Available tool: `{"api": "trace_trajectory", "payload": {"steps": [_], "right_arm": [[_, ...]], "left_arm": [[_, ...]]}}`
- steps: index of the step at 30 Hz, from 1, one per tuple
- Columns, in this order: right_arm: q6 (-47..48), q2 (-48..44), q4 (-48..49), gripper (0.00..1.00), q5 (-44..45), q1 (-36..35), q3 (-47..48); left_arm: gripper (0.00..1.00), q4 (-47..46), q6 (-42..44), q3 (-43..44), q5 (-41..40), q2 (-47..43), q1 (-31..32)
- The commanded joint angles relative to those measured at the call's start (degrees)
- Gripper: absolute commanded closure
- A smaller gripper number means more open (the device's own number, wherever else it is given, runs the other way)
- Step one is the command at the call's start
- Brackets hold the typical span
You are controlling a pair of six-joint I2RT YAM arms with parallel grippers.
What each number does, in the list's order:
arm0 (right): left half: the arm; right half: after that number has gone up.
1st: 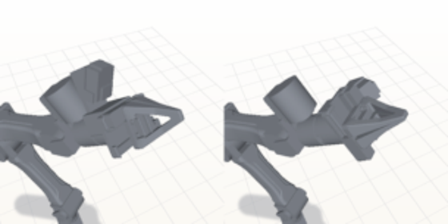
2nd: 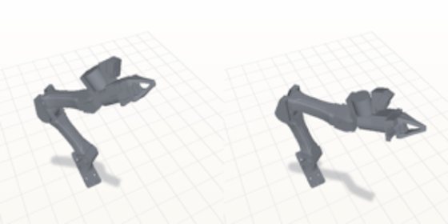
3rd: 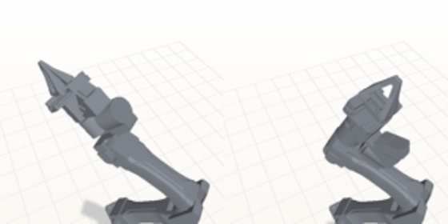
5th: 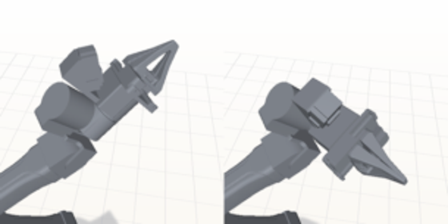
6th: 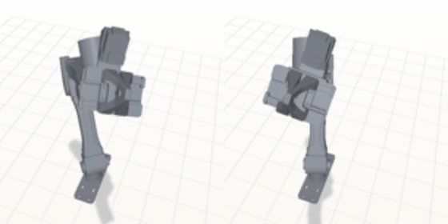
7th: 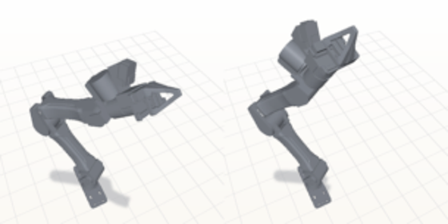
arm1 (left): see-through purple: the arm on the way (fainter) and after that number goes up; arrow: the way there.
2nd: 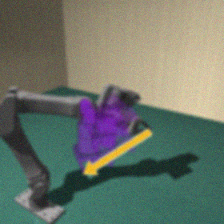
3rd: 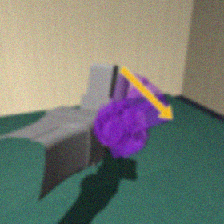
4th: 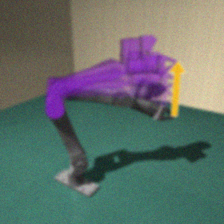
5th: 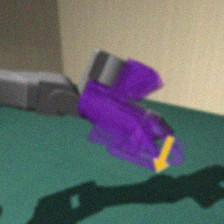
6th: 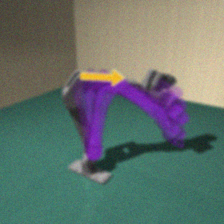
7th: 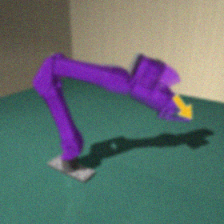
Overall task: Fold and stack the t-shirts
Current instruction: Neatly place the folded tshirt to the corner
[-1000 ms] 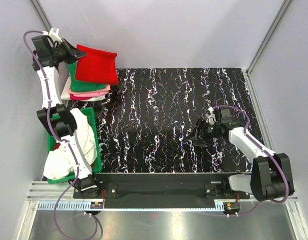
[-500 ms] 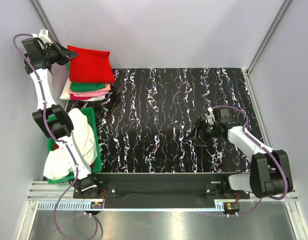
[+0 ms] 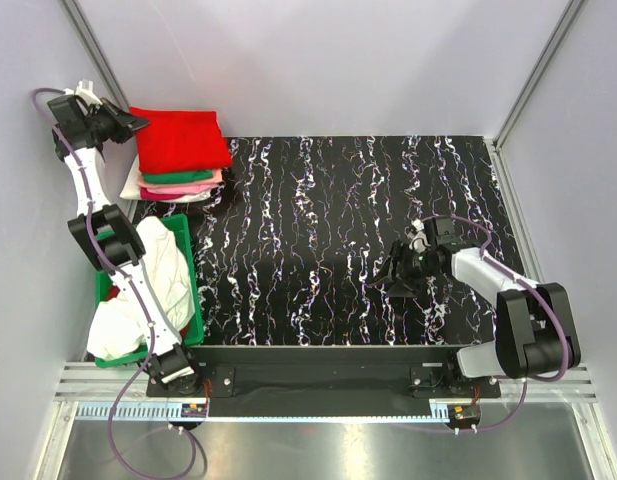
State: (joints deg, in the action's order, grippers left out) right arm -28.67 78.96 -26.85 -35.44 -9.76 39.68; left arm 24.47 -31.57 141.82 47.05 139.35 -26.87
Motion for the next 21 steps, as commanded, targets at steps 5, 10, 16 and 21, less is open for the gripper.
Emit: {"api": "trace_trajectory", "payload": {"steps": [5, 10, 16, 21], "right_arm": [[-0.6, 3.3, 3.6, 0.34, -0.3, -0.3, 0.1], [-1.4, 6.5, 6.5, 0.34, -1.0, -0.3, -0.7], [-1.6, 10.0, 8.7, 0.34, -1.9, -0.3, -0.4], [-1.7, 12.6, 10.5, 0.34, -2.0, -0.3, -0.1]], "left_arm": [[0.99, -6.3, -1.5, 7.3, -3.2, 4.1, -3.4], [0.99, -5.9, -0.7, 7.6, -7.6, 6.0, -4.4], [0.96, -10.1, 1.4, 3.7, -14.7, 4.8, -4.5], [0.93, -10.8, 3.1, 3.0, -20.9, 5.9, -4.4]]}}
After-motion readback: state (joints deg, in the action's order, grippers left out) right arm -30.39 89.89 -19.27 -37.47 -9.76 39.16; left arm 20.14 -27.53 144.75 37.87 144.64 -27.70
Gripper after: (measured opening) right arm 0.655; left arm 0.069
